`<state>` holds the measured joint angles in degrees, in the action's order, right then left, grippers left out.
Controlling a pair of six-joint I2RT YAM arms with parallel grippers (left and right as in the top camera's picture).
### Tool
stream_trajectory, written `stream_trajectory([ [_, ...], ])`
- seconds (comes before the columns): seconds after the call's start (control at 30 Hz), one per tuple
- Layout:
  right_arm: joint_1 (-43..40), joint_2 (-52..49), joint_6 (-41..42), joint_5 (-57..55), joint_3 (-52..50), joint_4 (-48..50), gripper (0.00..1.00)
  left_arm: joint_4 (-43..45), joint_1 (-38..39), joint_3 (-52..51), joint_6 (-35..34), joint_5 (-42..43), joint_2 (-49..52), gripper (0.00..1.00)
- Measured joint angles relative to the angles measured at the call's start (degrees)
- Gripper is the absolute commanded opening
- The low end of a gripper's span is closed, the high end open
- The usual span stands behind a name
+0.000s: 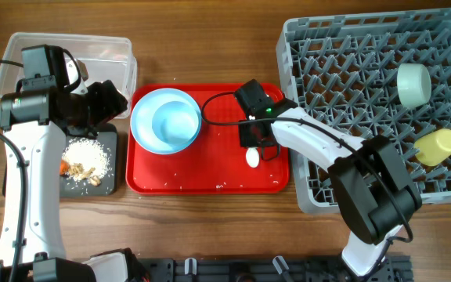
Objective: Sort waste into correct bins and load items into the dishwasher rack
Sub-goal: 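Reach the right gripper to the white spoon and grasp it, then carry the white spoon into the gray rack and release it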
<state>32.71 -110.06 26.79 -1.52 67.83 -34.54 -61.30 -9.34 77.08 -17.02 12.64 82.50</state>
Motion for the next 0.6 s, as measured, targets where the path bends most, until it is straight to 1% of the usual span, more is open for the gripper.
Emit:
stream_trajectory([
  [0.03,0.0,0.0,0.17,-0.02,0.02,-0.22,0.26,0.0,0.0,0.0,0.0,-0.02,0.02,0.8],
  [0.07,0.0,0.0,0.2,0.0,0.02,-0.44,0.21,0.0,0.0,0.0,0.0,-0.02,0.0,0.8],
  [0.13,0.0,0.0,0.2,-0.02,0.02,-1.05,0.2,0.0,0.0,0.0,0.0,0.0,0.02,0.8],
  [0.2,0.0,0.0,0.2,-0.02,0.02,-1.55,0.15,0.0,0.0,0.0,0.0,-0.02,0.02,0.8],
  [0.3,0.0,0.0,0.2,-0.02,0.07,-1.88,0.15,0.0,0.0,0.0,0.0,0.0,0.02,0.8],
  [0.37,0.0,0.02,0.17,0.0,0.07,-1.92,0.12,0.0,0.0,0.0,0.0,-0.02,0.02,0.8],
  [0.47,0.0,0.28,-0.26,0.02,0.28,-3.17,0.11,0.0,0.0,0.0,0.0,-0.02,0.0,0.8],
  [0.53,-0.02,2.47,-2.62,0.0,0.35,-4.55,0.11,0.0,0.0,0.0,0.0,0.0,0.02,0.8],
  [0.6,-0.46,8.55,-5.75,0.09,0.87,-5.11,0.11,0.0,0.0,0.0,0.0,-0.02,0.0,0.8],
])
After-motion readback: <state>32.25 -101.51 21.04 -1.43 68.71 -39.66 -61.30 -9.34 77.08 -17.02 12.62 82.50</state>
